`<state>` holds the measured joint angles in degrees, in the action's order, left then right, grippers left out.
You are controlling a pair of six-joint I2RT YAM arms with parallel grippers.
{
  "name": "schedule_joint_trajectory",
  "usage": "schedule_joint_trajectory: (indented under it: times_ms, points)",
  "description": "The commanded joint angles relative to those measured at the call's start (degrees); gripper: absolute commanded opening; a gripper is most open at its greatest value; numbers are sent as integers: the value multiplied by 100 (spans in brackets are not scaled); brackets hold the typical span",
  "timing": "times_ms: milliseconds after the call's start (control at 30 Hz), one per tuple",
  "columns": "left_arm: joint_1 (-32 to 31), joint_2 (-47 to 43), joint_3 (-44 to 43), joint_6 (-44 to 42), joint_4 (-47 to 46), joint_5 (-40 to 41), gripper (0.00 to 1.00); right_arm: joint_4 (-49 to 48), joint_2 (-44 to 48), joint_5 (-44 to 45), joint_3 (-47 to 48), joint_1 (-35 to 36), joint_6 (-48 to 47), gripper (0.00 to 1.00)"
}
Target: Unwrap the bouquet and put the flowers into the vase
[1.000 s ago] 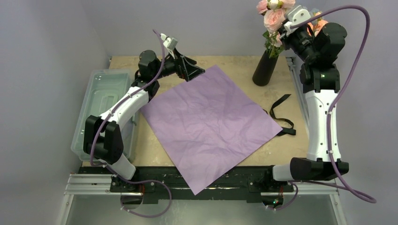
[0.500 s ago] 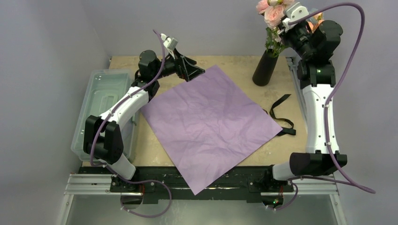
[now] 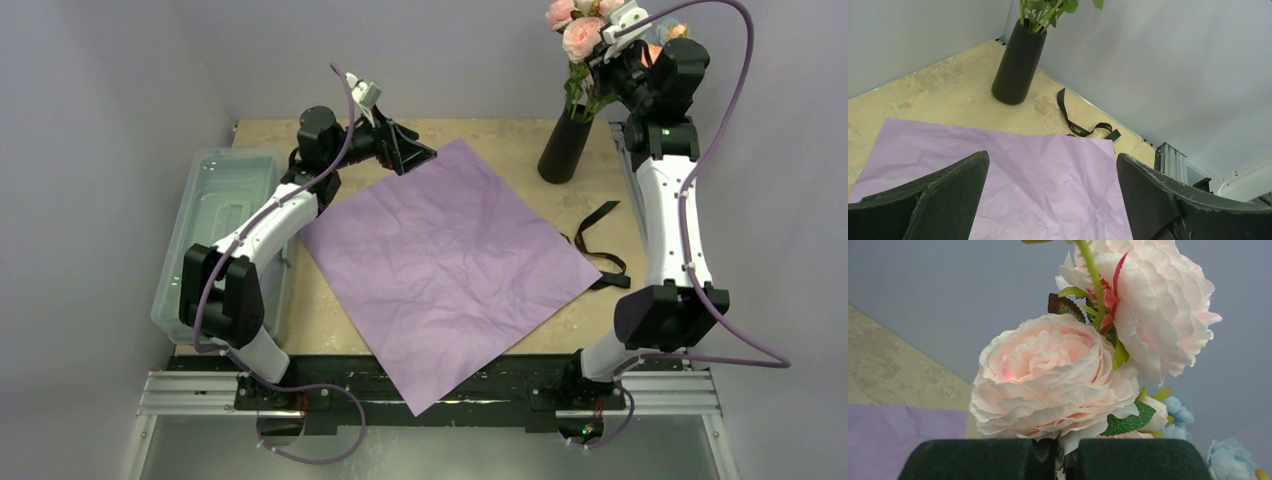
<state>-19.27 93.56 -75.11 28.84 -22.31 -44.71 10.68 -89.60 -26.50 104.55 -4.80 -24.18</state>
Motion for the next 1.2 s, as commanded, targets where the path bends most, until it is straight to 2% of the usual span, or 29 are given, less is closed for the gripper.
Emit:
schedule_joint_trajectory:
  times_ms: [0,267,500,1133,1167]
  points:
    - [-7,62,-301,-134,-46,1,100,-298,-94,44,225,-86,198,0]
    - [-5,169,-356,-116,-23,23,100,-406,-381,70,170,-183,223,0]
    - [-3,181,-373,-234,249,138,100,-388,-752,-4,307,-417,644,0]
    - [-7,214,-377,-645,764,361,100,-268,-1208,207,59,-452,652,0]
    - [-7,220,-400,-686,866,399,100,-242,-1209,221,50,-452,652,2]
